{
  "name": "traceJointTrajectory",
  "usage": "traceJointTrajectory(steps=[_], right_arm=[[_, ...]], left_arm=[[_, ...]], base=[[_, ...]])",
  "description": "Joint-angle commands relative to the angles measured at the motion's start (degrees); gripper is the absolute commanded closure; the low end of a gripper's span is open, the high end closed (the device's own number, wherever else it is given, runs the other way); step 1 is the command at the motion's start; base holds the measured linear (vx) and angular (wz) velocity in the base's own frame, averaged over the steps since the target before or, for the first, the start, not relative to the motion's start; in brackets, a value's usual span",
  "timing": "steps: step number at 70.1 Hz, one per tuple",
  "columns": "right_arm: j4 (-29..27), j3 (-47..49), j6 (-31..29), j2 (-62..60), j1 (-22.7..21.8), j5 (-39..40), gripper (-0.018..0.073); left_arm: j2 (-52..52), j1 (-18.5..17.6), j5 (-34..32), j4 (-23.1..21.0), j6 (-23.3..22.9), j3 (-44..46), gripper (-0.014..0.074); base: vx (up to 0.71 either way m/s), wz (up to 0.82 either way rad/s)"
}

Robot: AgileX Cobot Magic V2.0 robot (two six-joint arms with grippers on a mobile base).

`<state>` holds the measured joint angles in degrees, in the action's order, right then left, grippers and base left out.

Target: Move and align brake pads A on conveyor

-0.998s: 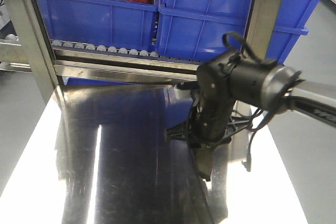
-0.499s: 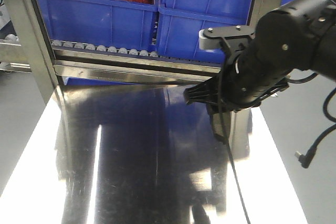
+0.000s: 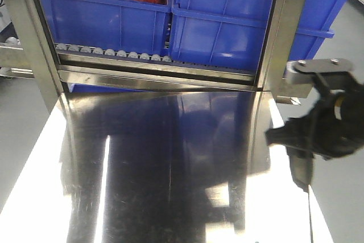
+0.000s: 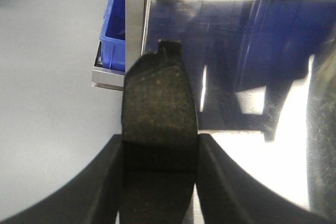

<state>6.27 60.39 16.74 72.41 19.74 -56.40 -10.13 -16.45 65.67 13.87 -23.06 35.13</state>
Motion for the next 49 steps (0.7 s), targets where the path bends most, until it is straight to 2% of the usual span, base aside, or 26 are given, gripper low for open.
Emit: traceJointTrajectory(steps=[1, 29, 37, 49], right_arm=[[0.94, -1.93, -0.86, -6.41, -3.24, 3.17, 0.0571], [0.55, -14.77, -1.68, -30.72, -17.05, 0.86, 0.0566], [0.55, -17.27, -1.68, -37.1, -18.62, 0.63, 0.0566], [1.01, -20.27, -1.68, -45.74, -18.62, 0.35, 0.0566]], left_arm=[[-0.81, 0.0, -5.09, 0.99, 0.11, 1.67, 0.0603], [-0.81, 0.0, -5.09, 0.99, 0.11, 1.67, 0.0603], [-0.81, 0.0, -5.09, 0.99, 0.11, 1.67, 0.0603], [-0.81, 0.0, -5.09, 0.99, 0.11, 1.67, 0.0603]], base=[[0.0, 0.0], [0.0, 0.0], [0.0, 0.0], [0.0, 0.0]])
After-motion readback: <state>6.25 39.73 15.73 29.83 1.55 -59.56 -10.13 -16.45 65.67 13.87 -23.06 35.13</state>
